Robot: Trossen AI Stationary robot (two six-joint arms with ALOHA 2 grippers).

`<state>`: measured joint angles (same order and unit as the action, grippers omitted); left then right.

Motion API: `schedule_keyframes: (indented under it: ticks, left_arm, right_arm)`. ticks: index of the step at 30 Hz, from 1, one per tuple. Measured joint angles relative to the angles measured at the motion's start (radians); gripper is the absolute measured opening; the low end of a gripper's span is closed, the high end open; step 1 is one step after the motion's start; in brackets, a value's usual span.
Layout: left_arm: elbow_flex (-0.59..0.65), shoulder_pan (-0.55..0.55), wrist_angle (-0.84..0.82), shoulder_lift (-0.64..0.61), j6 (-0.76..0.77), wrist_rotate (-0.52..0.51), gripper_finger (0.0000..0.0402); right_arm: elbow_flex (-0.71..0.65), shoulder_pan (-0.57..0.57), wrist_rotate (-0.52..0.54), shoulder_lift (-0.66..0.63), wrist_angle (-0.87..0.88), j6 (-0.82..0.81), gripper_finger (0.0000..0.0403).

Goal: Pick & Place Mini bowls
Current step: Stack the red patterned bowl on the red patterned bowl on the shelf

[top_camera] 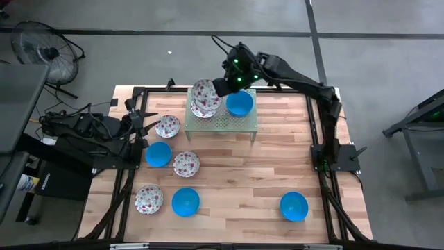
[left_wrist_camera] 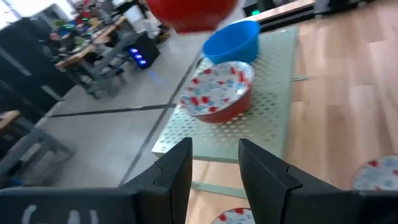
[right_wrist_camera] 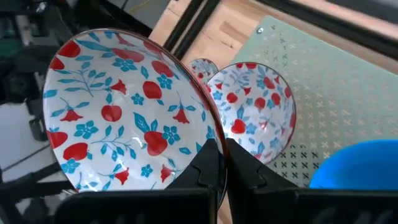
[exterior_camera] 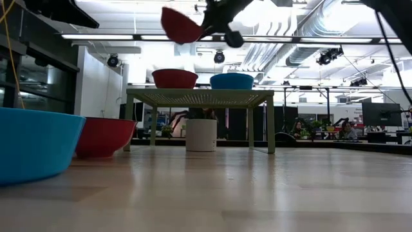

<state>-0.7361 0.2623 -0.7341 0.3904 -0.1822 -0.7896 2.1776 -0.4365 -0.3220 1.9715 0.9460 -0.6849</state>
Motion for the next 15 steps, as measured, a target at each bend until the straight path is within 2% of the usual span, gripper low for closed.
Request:
schedule_keyframes:
  ticks: [7, 15]
  left_arm:
    - [0.000, 0.000, 0.001, 0.000, -0.044, -0.080, 0.0127]
    - [0.000, 0.000, 0.001, 0.000, -0.050, -0.080, 0.0127]
  right_arm:
    - [0.054, -0.009, -0.011, 0.111, -0.005, -0.049, 0.0000]
    - [0.051, -0.011, 0.025, 0.131, 0.009, -0.067, 0.0000]
